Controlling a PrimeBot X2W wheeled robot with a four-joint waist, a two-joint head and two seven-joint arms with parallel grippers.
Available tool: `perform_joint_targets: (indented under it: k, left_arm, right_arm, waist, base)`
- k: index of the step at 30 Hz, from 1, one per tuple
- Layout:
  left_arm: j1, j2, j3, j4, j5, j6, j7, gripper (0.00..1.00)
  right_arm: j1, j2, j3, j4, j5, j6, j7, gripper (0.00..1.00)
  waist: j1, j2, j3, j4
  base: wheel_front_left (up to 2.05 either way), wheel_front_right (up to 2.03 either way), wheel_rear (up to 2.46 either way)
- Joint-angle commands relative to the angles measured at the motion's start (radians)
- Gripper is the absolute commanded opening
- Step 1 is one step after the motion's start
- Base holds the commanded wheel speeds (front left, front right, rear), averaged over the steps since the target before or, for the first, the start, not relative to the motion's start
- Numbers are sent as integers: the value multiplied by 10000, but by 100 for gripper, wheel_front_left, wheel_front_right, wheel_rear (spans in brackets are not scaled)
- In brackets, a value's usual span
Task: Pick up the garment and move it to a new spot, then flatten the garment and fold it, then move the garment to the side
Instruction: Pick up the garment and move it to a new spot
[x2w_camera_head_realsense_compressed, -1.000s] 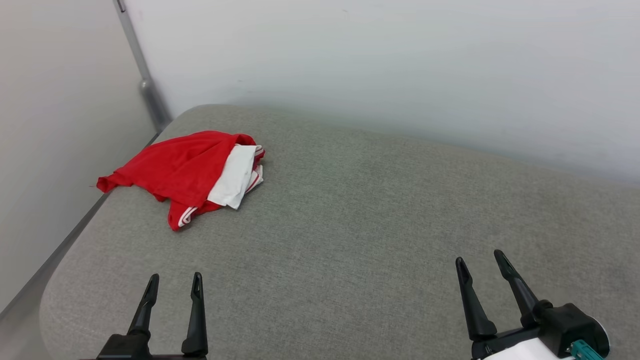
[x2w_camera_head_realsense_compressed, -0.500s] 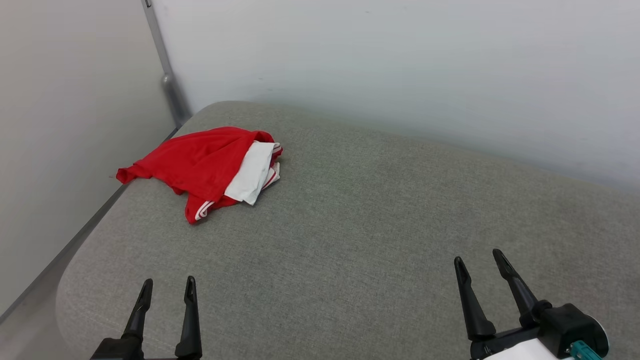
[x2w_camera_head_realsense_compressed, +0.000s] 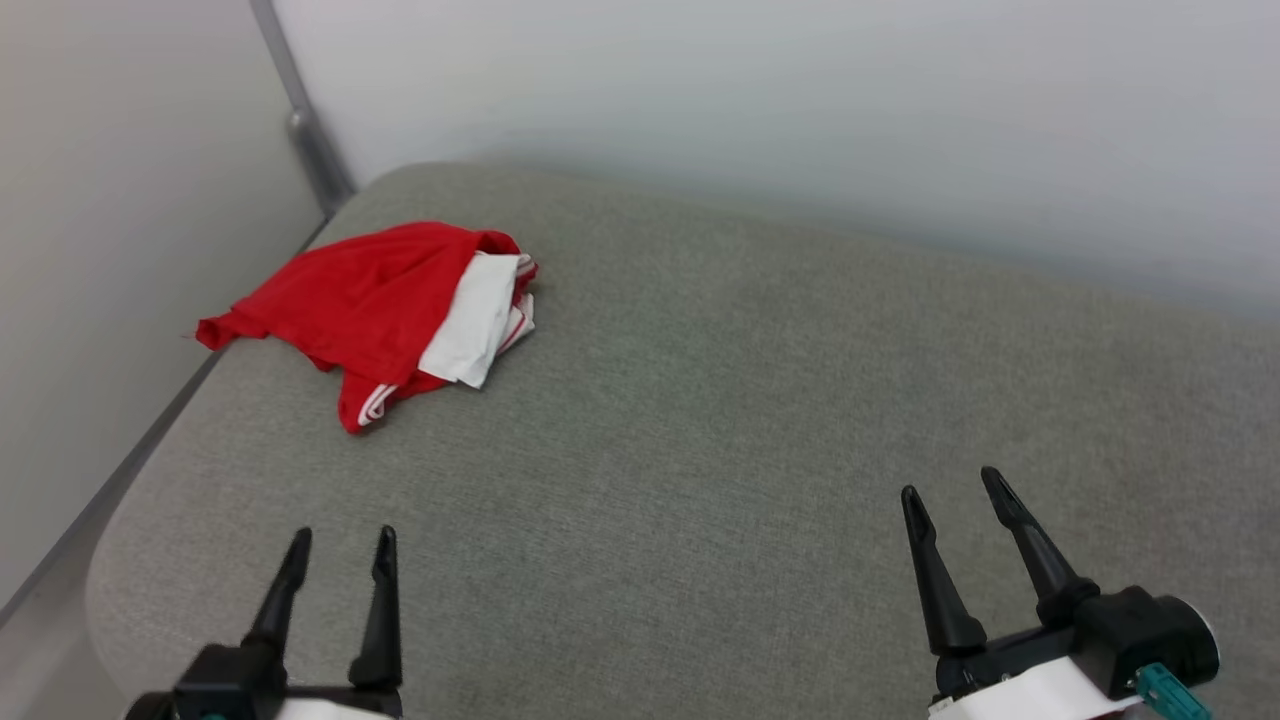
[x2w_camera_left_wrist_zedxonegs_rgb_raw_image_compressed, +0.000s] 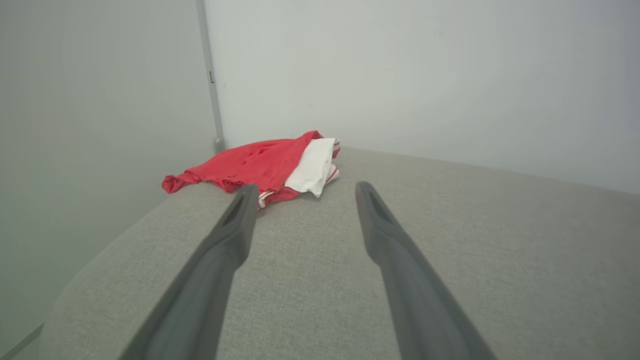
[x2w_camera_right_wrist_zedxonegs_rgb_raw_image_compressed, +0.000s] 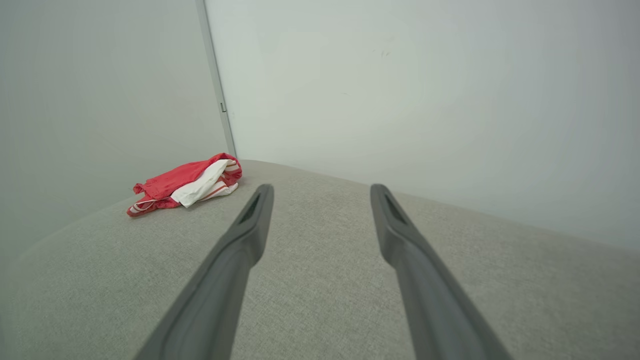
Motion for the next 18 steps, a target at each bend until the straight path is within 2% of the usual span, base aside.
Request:
perform_joint_targets:
  k: [1, 5, 8, 14, 18]
  left_arm:
    - [-371, 1, 150, 86, -24, -83, -28, 100]
    - [-1256, 433, 140, 517, -100, -217, -28, 100]
    - [-2323, 1155, -190, 1234, -502, -249, -28, 100]
    - [-4994, 3371, -992, 2478, -1954, -257, 53, 100]
    - [-6869, 5048, -1824, 3449, -3362, -257, 1048, 100]
  right_arm:
    - [-225, -9, -22, -122, -162, -3, -26, 100]
    - [-509, -10, -187, -465, -535, -3, -26, 100]
    - [-750, -10, -251, -724, -917, -3, -26, 100]
    - [-1296, -12, -331, -1194, -1563, -3, -26, 100]
    - [-1529, -12, -499, -1477, -1786, -3, -26, 100]
  waist:
    - [0, 0, 517, -314]
    - [0, 0, 1444, -548]
    - [0, 0, 2218, -667]
    - [0, 0, 3608, -1011]
    - [0, 0, 4370, -1327]
  base:
    - [0, 0, 0]
    - [0, 0, 0]
    - [0, 0, 0]
    - [0, 0, 0]
    - [0, 0, 0]
